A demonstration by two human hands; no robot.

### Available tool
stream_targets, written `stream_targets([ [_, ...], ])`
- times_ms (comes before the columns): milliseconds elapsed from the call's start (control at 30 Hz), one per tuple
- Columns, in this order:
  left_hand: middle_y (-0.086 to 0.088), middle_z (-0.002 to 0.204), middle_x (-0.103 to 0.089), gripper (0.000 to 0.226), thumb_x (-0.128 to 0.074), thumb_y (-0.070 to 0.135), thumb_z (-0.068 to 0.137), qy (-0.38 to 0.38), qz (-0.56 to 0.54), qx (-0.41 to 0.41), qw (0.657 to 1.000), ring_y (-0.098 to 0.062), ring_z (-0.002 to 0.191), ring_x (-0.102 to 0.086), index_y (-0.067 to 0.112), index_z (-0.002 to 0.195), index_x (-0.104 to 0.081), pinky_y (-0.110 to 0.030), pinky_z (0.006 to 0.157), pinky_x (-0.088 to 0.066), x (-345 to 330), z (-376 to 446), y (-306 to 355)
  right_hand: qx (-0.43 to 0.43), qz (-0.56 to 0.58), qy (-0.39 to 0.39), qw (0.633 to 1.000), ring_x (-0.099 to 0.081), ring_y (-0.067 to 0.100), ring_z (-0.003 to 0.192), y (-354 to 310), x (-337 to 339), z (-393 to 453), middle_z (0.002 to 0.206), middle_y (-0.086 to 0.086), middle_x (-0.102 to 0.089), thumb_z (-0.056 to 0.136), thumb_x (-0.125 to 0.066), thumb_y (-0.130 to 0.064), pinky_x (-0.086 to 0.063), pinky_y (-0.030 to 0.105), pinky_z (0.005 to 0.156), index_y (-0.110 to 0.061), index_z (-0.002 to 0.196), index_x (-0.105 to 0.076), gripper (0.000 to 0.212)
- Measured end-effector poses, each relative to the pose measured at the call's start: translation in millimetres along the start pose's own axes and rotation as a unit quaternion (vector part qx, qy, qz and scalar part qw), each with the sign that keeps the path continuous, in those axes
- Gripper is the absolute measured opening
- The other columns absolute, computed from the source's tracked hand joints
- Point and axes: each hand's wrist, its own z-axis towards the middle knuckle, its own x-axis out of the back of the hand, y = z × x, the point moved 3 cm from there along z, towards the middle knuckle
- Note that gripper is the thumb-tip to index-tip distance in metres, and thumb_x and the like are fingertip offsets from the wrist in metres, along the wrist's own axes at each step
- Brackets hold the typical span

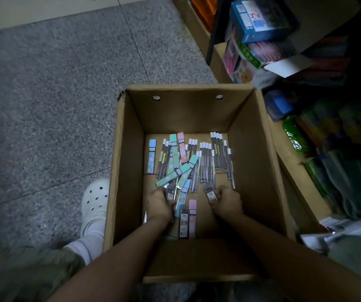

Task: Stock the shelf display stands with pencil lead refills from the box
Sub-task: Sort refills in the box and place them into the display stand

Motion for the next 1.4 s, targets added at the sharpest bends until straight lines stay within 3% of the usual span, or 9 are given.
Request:
stream_targets([
  [133, -0.009, 0.093, -0.064, 0.01, -0.06, 0.017, 0.094, -0.018, -0.071, -0.007, 0.997, -0.026, 0.091, -0.059, 0.009, 0.101, -0.058, -0.031, 0.078, -0.045, 5, -1, 11, -0.008, 0.161, -0.039, 0.986, -0.061, 0.019, 0.093, -7, 14, -10, 0.1, 0.004, -0.065, 0.082, -0.075, -0.009, -0.048, 0.021, 0.067, -0.019, 0.084, -0.064, 0.015],
  [467, 0.01, 0.057, -0.058, 0.009, -0.057, 0.018, 0.097, -0.166, -0.335, 0.018, 0.927, 0.0, 0.042, -0.051, 0.017, 0.092, -0.05, -0.015, 0.037, -0.036, 4, -25, 21, 0.022, 0.351, -0.11, 0.93, -0.067, 0.02, 0.084, -39, 12, -39, 0.087, 0.007, -0.069, 0.074, -0.083, -0.013, -0.059, 0.028, 0.076, -0.007, 0.099, -0.065, 0.031],
  [633, -0.009, 0.105, -0.073, 0.025, -0.065, 0.009, 0.091, -0.192, -0.371, 0.041, 0.908, -0.023, 0.095, -0.071, 0.013, 0.113, -0.054, -0.039, 0.073, -0.059, 6, -22, 21, 0.016, 0.381, -0.123, 0.916, -0.066, 0.013, 0.074, -41, 12, -38, 0.083, 0.005, -0.068, 0.071, -0.084, -0.009, -0.056, 0.017, 0.06, -0.006, 0.099, -0.067, 0.032],
  [767, -0.008, 0.116, -0.063, 0.025, -0.058, 0.009, 0.095, -0.171, -0.342, 0.059, 0.922, -0.026, 0.106, -0.064, 0.023, 0.111, -0.045, -0.045, 0.089, -0.056, 0, -18, 17, 0.034, 0.342, -0.147, 0.927, -0.07, 0.01, 0.074, -35, 7, -28, 0.086, 0.002, -0.071, 0.079, -0.079, -0.014, -0.058, 0.021, 0.065, -0.009, 0.106, -0.068, 0.03],
  [867, -0.005, 0.106, -0.059, 0.024, -0.052, 0.007, 0.097, -0.097, -0.326, 0.087, 0.936, -0.023, 0.097, -0.062, 0.019, 0.115, -0.042, -0.044, 0.079, -0.058, 0, -11, 11, 0.087, 0.105, -0.091, 0.987, -0.062, 0.012, 0.096, -19, -2, -12, 0.104, -0.002, -0.065, 0.08, -0.078, -0.02, -0.054, 0.029, 0.088, -0.02, 0.108, -0.066, 0.03],
  [1000, -0.012, 0.113, -0.062, 0.03, -0.053, 0.003, 0.095, 0.002, -0.304, 0.126, 0.944, -0.031, 0.104, -0.061, 0.011, 0.123, -0.045, -0.046, 0.091, -0.053, 3, -2, 0, 0.156, -0.088, -0.098, 0.979, -0.051, 0.016, 0.114, -14, -24, -5, 0.13, -0.001, -0.05, 0.07, -0.084, -0.033, -0.048, 0.033, 0.098, -0.026, 0.122, -0.059, 0.058],
  [1133, -0.008, 0.107, -0.06, 0.031, -0.054, 0.004, 0.095, -0.004, -0.286, 0.139, 0.948, -0.032, 0.104, -0.061, 0.013, 0.123, -0.045, -0.049, 0.092, -0.053, 0, 3, -2, 0.174, -0.15, -0.094, 0.969, -0.042, 0.022, 0.124, -22, -36, 0, 0.14, 0.0, -0.037, 0.061, -0.087, -0.045, -0.047, 0.039, 0.098, -0.028, 0.132, -0.048, 0.083],
  [1300, 0.0, 0.094, -0.057, 0.026, -0.054, 0.006, 0.095, 0.002, -0.249, 0.119, 0.961, -0.023, 0.09, -0.057, 0.012, 0.119, -0.047, -0.04, 0.088, -0.053, -4, 5, 3, 0.19, -0.09, -0.057, 0.976, -0.047, 0.02, 0.117, -19, -35, 2, 0.122, -0.002, -0.046, 0.073, -0.081, -0.024, -0.049, 0.034, 0.091, -0.026, 0.093, -0.055, 0.033],
  [1400, -0.004, 0.099, -0.059, 0.027, -0.055, 0.005, 0.094, 0.001, -0.248, 0.111, 0.963, -0.026, 0.099, -0.059, 0.012, 0.118, -0.047, -0.042, 0.092, -0.051, -2, 2, 4, 0.184, -0.063, -0.043, 0.98, -0.053, 0.018, 0.11, -14, -24, 6, 0.118, -0.003, -0.051, 0.071, -0.083, -0.025, -0.05, 0.035, 0.09, -0.024, 0.099, -0.057, 0.038],
])
